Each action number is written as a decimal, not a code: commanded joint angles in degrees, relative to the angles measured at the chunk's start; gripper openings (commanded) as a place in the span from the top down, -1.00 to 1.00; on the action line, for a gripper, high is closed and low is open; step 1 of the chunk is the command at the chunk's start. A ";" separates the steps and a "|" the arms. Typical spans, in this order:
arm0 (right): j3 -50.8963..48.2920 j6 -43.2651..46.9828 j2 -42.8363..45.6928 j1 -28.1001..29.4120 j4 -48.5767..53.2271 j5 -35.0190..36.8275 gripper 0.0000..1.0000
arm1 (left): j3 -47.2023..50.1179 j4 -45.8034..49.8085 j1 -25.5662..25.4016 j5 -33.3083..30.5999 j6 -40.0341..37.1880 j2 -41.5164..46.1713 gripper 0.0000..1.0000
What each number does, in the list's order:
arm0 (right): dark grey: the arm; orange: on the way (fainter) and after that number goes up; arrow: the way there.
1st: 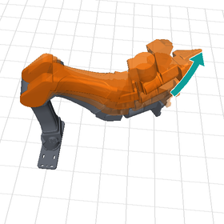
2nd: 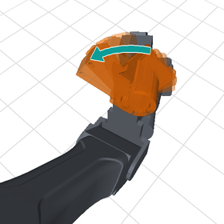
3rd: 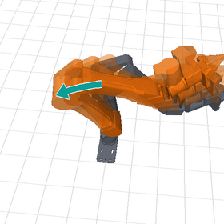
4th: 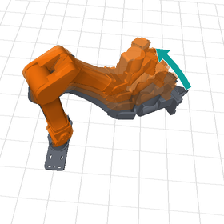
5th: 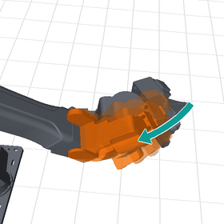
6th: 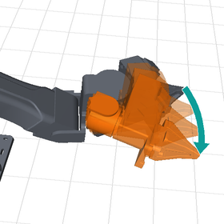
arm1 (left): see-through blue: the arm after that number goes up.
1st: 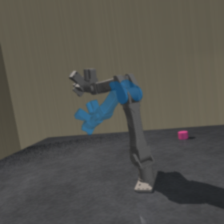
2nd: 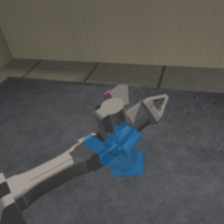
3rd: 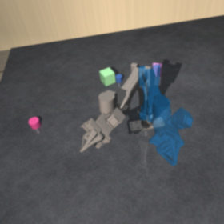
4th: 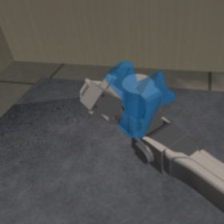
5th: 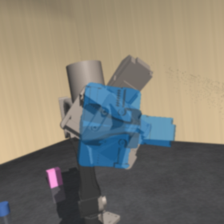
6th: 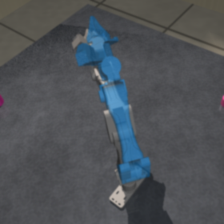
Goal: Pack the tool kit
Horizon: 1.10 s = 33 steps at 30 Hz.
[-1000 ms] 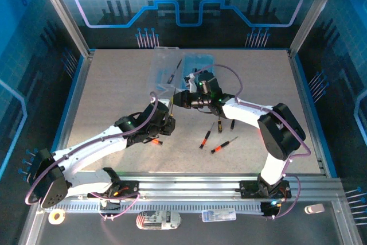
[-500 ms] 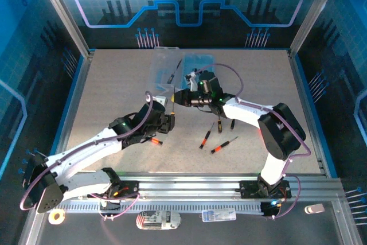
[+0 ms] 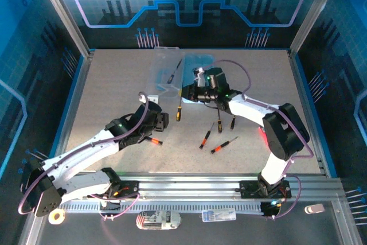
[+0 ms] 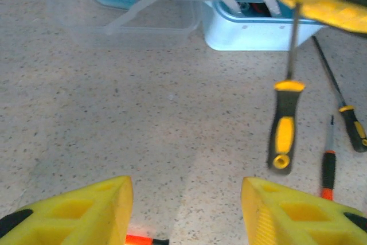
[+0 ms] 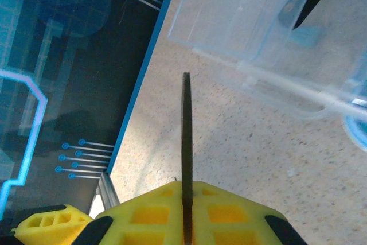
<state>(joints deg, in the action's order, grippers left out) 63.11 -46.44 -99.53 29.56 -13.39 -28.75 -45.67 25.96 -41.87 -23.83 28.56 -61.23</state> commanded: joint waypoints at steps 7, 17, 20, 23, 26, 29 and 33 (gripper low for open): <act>9.29 2.75 -2.86 -6.93 4.16 -1.01 0.78 | 3.90 1.64 1.39 -3.10 3.61 4.43 -0.14; 30.12 1.70 -19.55 -12.22 10.89 -1.46 0.77 | 6.23 0.41 1.83 -2.05 6.29 3.42 -0.19; 35.34 -1.25 -24.84 -12.25 10.29 -2.35 0.77 | 6.55 0.09 1.92 -1.49 6.60 2.83 -0.20; 40.68 -3.55 -29.71 -11.81 11.30 -2.68 0.77 | 6.93 -0.42 2.06 -1.62 6.51 2.19 -0.20; 44.90 -4.22 -32.87 -10.96 12.17 -3.50 0.77 | 7.06 -0.16 2.23 -1.84 6.95 1.57 -0.20; 47.41 -4.10 -35.55 -10.02 13.62 -3.80 0.77 | 7.91 -0.62 2.34 -1.93 7.75 1.81 -0.20; 48.68 -5.29 -37.91 -9.45 13.60 -4.40 0.76 | 8.62 -1.41 2.45 -1.51 8.36 2.61 -0.20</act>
<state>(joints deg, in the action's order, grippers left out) 109.58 -50.19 -135.48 19.03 -1.02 -31.14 -38.02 26.15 -39.99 -25.67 35.31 -59.27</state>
